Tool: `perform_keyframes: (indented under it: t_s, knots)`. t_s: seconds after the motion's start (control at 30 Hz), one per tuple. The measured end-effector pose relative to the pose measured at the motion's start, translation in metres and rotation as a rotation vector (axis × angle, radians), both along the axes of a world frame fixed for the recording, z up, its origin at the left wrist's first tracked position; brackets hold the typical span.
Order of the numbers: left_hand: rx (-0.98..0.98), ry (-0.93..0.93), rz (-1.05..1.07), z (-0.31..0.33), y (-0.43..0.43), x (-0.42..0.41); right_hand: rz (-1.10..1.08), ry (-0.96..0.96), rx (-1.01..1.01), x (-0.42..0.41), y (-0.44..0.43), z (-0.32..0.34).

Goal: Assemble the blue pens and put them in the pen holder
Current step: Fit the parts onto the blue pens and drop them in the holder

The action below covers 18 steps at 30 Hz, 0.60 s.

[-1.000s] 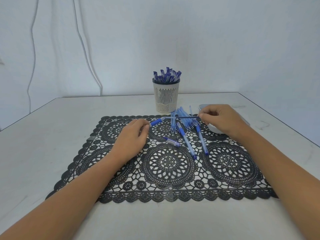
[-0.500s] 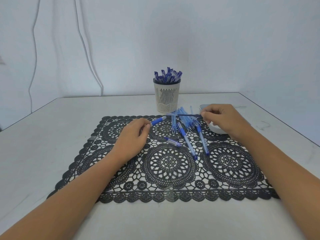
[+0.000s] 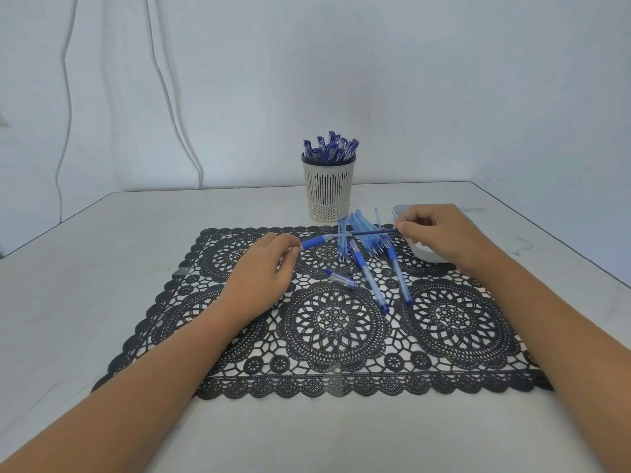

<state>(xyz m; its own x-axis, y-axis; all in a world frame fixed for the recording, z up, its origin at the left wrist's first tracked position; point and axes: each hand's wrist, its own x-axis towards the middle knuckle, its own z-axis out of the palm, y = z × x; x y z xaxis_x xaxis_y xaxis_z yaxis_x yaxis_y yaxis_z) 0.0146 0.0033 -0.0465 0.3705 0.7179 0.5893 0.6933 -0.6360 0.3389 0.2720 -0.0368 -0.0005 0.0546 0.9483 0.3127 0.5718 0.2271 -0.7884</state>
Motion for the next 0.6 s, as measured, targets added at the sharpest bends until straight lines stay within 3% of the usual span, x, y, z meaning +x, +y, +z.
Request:
perform_keyframes:
  t_s: [0.23, 0.4, 0.6]
  knots:
    - [0.099, 0.156, -0.121, 0.001, -0.006, 0.003, 0.152, -0.090, -0.064, -0.019, -0.009, -0.002]
    - [0.074, 0.092, -0.133, 0.002, -0.008, 0.003, 0.231, 0.024, -0.083, -0.046, -0.008, -0.010]
    - [0.062, 0.046, -0.127, 0.001, -0.006, 0.002, 0.145, 0.069, -0.023, -0.040, -0.006, -0.012]
